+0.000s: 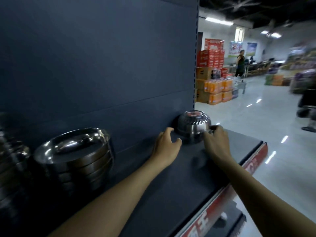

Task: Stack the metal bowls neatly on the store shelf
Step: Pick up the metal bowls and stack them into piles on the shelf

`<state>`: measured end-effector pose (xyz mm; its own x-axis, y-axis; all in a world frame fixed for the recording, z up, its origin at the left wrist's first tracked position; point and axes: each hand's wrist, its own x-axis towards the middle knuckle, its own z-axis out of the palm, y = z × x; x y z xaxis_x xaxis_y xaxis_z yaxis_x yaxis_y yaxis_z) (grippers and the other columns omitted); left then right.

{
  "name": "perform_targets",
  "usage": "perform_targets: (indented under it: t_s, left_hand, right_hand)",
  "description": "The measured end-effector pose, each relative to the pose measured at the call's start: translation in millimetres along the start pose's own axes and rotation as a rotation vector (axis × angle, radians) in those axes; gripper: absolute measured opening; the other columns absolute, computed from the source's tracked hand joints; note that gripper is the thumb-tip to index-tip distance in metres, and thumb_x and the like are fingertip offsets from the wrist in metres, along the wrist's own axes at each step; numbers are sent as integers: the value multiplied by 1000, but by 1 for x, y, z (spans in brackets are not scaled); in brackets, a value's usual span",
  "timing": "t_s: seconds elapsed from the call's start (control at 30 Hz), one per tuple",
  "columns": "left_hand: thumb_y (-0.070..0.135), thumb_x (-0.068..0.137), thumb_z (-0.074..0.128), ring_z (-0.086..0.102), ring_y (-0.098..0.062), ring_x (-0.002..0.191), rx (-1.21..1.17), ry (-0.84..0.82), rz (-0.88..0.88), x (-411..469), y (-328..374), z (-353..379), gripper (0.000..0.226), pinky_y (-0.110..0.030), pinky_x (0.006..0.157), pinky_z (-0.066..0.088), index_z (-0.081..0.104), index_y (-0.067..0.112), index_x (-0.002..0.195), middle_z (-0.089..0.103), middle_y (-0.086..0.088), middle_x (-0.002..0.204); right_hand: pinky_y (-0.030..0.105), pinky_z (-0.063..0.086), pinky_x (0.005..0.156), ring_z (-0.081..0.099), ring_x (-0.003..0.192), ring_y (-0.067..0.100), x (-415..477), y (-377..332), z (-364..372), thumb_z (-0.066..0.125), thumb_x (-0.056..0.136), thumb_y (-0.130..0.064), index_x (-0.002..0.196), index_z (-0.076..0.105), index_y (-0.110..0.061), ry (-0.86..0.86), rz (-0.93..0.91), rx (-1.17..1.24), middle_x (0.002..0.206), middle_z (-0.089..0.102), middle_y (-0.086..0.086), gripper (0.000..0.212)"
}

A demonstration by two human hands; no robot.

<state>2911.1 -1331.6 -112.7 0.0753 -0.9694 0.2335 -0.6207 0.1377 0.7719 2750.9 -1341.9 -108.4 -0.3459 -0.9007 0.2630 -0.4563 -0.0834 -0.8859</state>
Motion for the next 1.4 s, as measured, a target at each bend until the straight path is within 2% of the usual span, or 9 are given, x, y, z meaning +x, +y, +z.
perform_targets:
  t_s: [0.43, 0.57, 0.77, 0.87, 0.97, 1.07, 1.2, 1.3, 1.4]
  left_hand:
    - [58, 97, 39, 21, -23, 150, -200, -141, -55, 95, -12, 45, 68, -43, 122, 19, 19, 32, 156, 22, 2, 164]
    - [56, 98, 38, 29, -22, 147, -198, -113, -46, 101, -14, 46, 62, -36, 119, 24, 29, 31, 154, 30, 4, 161]
    - [51, 99, 44, 40, -19, 140, -242, -62, -20, 84, -14, 37, 56, -32, 115, 32, 41, 25, 149, 42, 2, 155]
    - [47, 99, 48, 41, -18, 140, -242, -37, -29, 60, -9, 27, 57, -34, 115, 33, 41, 23, 149, 43, 0, 154]
    - [40, 98, 54, 41, -18, 140, -286, 39, -20, 29, -6, 17, 56, -31, 115, 33, 40, 20, 149, 44, -1, 153]
    - [32, 95, 62, 46, -16, 135, -372, 142, -12, -5, -5, 4, 57, -32, 114, 37, 43, 20, 148, 48, 0, 149]
    - [25, 92, 68, 59, -12, 118, -385, 237, 73, -53, -4, -23, 49, -32, 102, 49, 53, 25, 139, 61, 3, 134]
    - [25, 88, 71, 61, -5, 101, -295, 335, 194, -95, -1, -43, 37, -15, 82, 48, 59, 28, 124, 66, 5, 117]
    - [24, 86, 73, 59, -6, 103, -209, 416, 304, -131, 6, -57, 35, -16, 83, 44, 58, 24, 117, 64, 10, 114]
  right_hand:
    - [32, 34, 82, 54, 119, 33, 48, 20, 11, 42, 98, -19, 139, 43, -12, -160, -10, -105, 134, 57, 15, 42]
    - [30, 34, 81, 56, 109, 24, 47, 21, 10, 44, 96, -18, 135, 51, -17, -183, -55, -99, 123, 62, 3, 39]
    - [31, 31, 76, 49, 95, 24, 34, 13, -3, 45, 97, -13, 120, 55, -11, -109, -1, -25, 113, 61, 10, 26]
    - [29, 36, 78, 56, 101, 25, 19, 1, -10, 47, 97, -11, 124, 59, -10, -109, -8, 15, 120, 63, 13, 29]
    - [23, 48, 71, 59, 81, 9, -7, -9, -11, 50, 94, -7, 106, 61, -16, -120, -25, 135, 107, 67, 7, 18]
    - [40, 55, 90, 65, 97, 16, -45, -13, -8, 54, 93, -19, 125, 58, -16, -132, 11, 302, 114, 67, 2, 33]
    - [42, 51, 99, 60, 110, 18, -93, -20, -16, 54, 99, -36, 137, 49, -21, -104, 48, 419, 123, 60, -4, 42]
    - [30, 49, 89, 56, 112, 10, -122, -27, -25, 51, 99, -48, 139, 45, -25, -201, 75, 566, 131, 55, -5, 47]
    - [24, 43, 80, 54, 119, 12, -142, -31, -27, 53, 94, -57, 141, 42, -24, -289, 121, 649, 136, 54, -2, 58]
